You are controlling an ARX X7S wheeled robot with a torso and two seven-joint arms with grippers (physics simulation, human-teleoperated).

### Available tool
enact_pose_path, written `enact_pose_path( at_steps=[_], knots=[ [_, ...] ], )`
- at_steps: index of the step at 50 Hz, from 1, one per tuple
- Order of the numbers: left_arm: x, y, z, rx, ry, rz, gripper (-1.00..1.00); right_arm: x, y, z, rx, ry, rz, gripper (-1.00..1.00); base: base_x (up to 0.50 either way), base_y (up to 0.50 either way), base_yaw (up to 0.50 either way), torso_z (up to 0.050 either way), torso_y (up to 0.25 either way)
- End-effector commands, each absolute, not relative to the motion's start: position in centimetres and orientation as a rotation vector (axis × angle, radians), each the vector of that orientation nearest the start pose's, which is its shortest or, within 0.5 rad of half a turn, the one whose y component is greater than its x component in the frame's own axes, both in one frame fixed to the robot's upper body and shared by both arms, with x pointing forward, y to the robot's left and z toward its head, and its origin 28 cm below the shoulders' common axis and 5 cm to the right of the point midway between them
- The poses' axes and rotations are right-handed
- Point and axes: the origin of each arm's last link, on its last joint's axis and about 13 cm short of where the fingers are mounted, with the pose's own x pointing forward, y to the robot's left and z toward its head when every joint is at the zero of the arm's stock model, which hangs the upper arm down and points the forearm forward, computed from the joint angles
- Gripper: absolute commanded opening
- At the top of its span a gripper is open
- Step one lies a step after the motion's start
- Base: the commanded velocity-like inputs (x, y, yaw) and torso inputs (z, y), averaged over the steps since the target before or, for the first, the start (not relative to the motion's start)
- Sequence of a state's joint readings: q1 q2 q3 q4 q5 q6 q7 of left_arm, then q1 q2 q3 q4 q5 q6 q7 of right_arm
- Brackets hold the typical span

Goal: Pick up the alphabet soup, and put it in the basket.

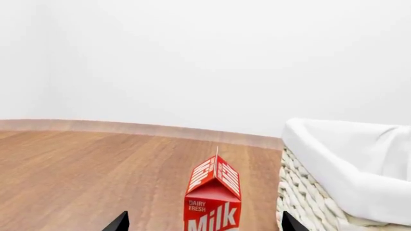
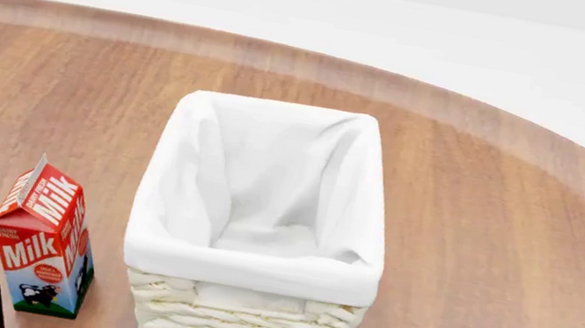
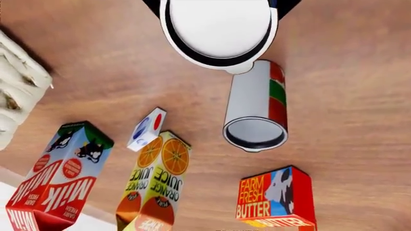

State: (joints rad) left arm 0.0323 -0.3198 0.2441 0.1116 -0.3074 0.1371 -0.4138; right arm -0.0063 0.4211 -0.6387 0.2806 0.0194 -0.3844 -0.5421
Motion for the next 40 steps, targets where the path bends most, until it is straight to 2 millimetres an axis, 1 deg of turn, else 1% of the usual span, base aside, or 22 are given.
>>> enact_pose_path(
  at_steps=[1,8,25,30,34,35,40],
  knots=[
    [19.9,22.6,3.5,-0.051,-0.128,0.149,1.00,15.9,-10.8,-5.1,-0.384,0.161,1.172,-1.00,0.00,0.00,0.00,0.000,0.000],
    [19.8,22.6,3.6,-0.050,-0.128,0.150,1.00,16.0,-10.8,-4.7,-0.343,0.109,1.150,-1.00,0.00,0.00,0.00,0.000,0.000],
    [19.8,22.6,3.7,-0.052,-0.131,0.152,1.00,14.9,-11.4,-1.5,-0.179,-0.097,1.162,-1.00,0.00,0.00,0.00,0.000,0.000],
    [19.8,22.6,3.7,-0.051,-0.130,0.151,1.00,14.4,-11.7,-0.6,-0.143,-0.134,1.156,-1.00,0.00,0.00,0.00,0.000,0.000],
    [19.8,22.6,3.7,-0.052,-0.131,0.151,1.00,14.2,-11.8,-0.4,-0.141,-0.139,1.158,-1.00,0.00,0.00,0.00,0.000,0.000],
    [19.8,22.7,3.7,-0.053,-0.132,0.153,1.00,14.1,-11.9,0.0,-0.106,-0.158,1.157,-1.00,0.00,0.00,0.00,0.000,0.000],
    [19.9,22.6,3.6,-0.051,-0.131,0.150,1.00,14.1,-12.2,0.8,-0.051,-0.207,1.126,-1.00,0.00,0.00,0.00,0.000,0.000]
  ],
)
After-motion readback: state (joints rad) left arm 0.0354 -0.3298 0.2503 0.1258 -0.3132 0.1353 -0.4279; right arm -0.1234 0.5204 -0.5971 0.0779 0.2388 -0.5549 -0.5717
